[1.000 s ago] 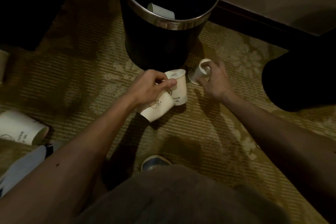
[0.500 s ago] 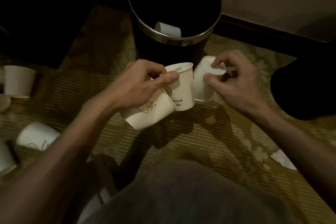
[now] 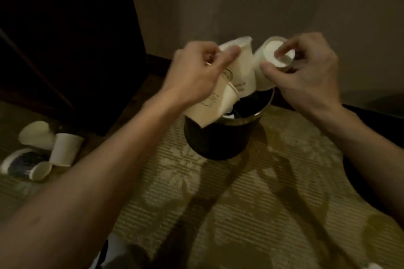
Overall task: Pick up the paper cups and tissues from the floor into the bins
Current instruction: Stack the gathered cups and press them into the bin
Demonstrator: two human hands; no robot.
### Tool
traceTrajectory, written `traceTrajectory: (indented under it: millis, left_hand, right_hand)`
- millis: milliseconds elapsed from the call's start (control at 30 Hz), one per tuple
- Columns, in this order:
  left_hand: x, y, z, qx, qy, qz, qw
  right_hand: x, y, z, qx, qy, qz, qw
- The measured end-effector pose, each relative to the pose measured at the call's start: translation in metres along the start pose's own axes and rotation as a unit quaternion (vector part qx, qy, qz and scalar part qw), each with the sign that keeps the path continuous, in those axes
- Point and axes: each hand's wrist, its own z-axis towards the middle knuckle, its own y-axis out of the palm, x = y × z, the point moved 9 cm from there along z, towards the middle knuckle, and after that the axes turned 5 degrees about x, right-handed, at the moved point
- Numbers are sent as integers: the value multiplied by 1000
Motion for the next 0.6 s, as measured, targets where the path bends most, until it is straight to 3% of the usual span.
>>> traceTrajectory:
  millis: [100, 300, 500, 600]
  left_hand:
    - [-11, 31, 24, -33, -2, 55, 998]
    - [-43, 65, 40, -29, -39, 58, 997]
    - [-74, 86, 31, -130, -88, 92, 983]
    - [-73, 89, 28, -185, -75, 137, 970]
  right_hand:
    - [24, 17, 7, -40, 24, -75, 996]
    - [26, 48, 19, -79, 12, -77, 994]
    - [41, 89, 4, -190, 34, -85, 977]
    - [49, 85, -6, -189, 47, -65, 979]
